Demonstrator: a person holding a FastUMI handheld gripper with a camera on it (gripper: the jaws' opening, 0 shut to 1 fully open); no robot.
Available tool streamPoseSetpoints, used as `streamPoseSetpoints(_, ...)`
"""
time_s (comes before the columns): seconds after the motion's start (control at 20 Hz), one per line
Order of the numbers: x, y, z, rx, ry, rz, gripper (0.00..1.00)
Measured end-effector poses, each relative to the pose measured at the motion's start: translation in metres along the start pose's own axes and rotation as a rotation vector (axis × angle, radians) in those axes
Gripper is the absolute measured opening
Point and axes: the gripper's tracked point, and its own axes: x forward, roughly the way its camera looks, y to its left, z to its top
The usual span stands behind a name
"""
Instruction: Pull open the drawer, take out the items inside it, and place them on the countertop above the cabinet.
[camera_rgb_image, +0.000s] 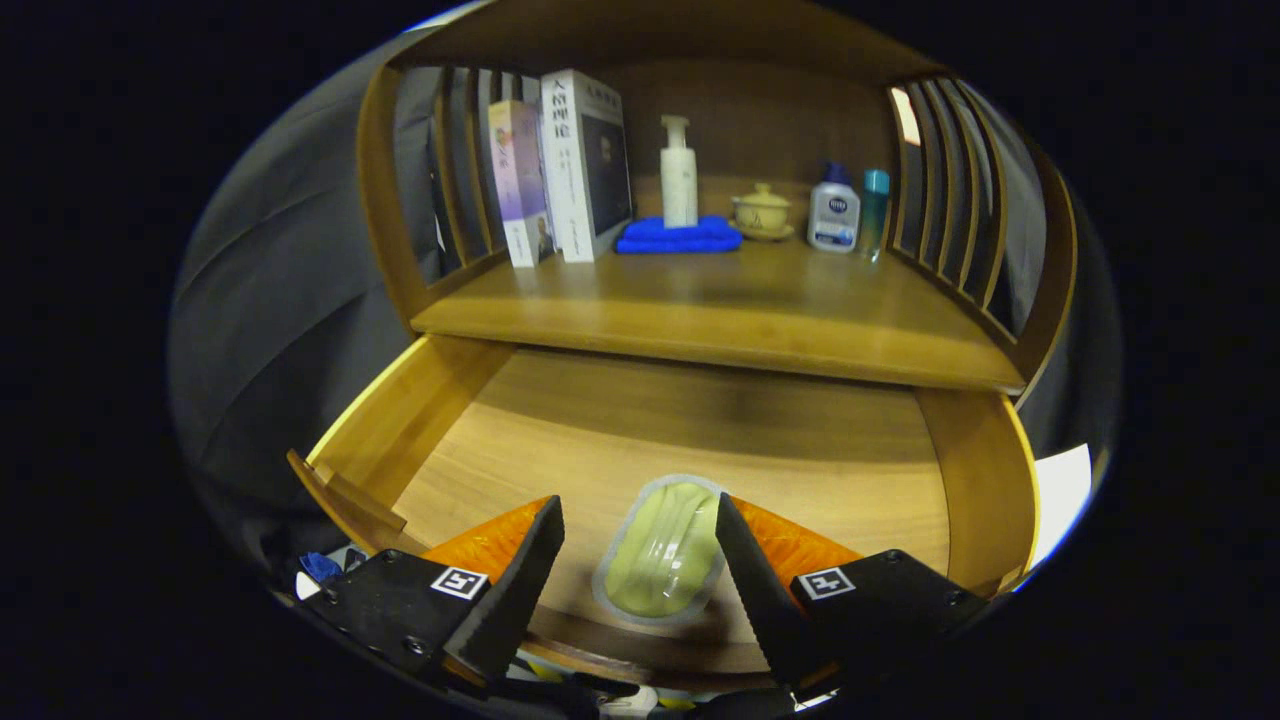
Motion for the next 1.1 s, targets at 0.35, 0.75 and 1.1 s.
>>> streamPoseSetpoints(0.35,0.027,-0.011,-0.009,0.047,0.106,-0.046,0.77)
streamPoseSetpoints(0.75,0.034,-0.015,-0.012,0.041,0.099,-0.077,0.32)
streamPoseSetpoints(1.1,0.017,-0.007,0.005,0.017,-0.03,-0.054,0.22)
